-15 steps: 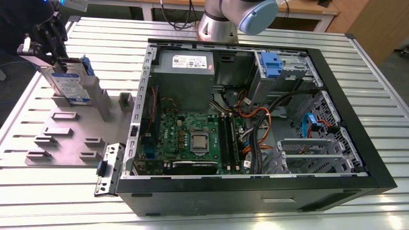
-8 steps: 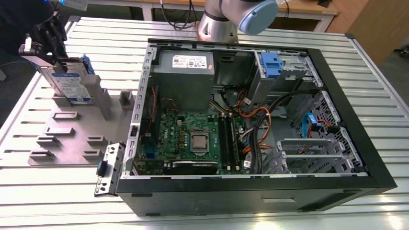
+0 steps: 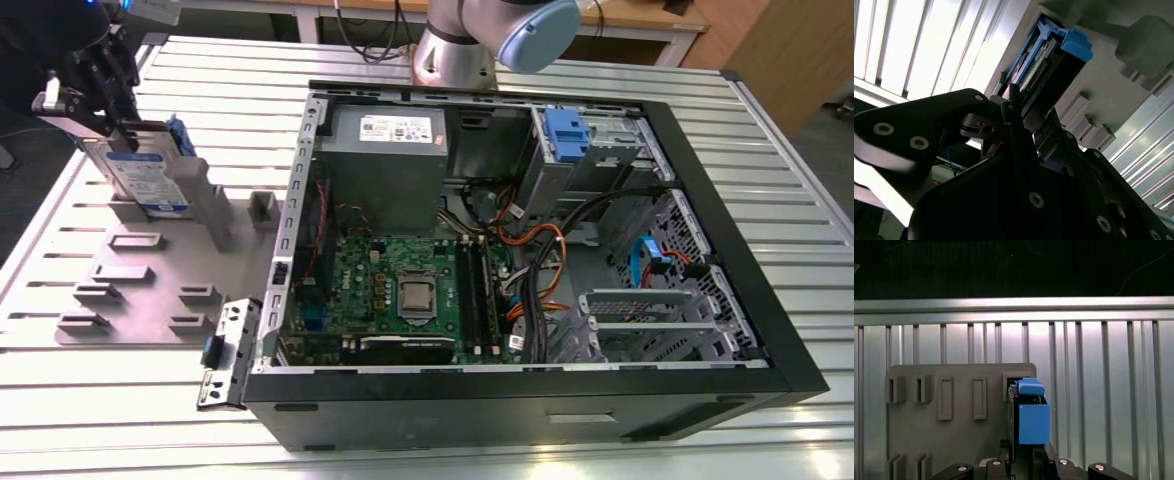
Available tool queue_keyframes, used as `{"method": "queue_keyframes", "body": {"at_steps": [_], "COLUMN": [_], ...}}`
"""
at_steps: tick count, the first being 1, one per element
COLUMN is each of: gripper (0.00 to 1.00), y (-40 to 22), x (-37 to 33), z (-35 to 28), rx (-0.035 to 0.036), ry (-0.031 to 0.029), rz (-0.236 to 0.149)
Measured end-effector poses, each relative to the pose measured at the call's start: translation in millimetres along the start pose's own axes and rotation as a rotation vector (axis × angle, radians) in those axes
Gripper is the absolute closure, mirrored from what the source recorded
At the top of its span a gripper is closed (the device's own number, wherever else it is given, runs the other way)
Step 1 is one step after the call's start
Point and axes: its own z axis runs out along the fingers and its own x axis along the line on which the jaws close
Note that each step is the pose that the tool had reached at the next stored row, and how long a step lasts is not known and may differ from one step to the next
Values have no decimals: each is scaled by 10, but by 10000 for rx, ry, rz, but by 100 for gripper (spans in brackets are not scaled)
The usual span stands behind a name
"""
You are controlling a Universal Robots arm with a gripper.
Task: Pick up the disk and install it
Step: 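Pick up the disk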
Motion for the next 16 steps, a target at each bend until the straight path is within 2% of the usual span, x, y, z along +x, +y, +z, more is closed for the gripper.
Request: {"method": "queue_keyframes", "body": {"at_steps": [16], "gripper": [65], "y": [2], "x": [0], "z": [-14], "rx": [4], "ry": [-3], "rz": [18]}}
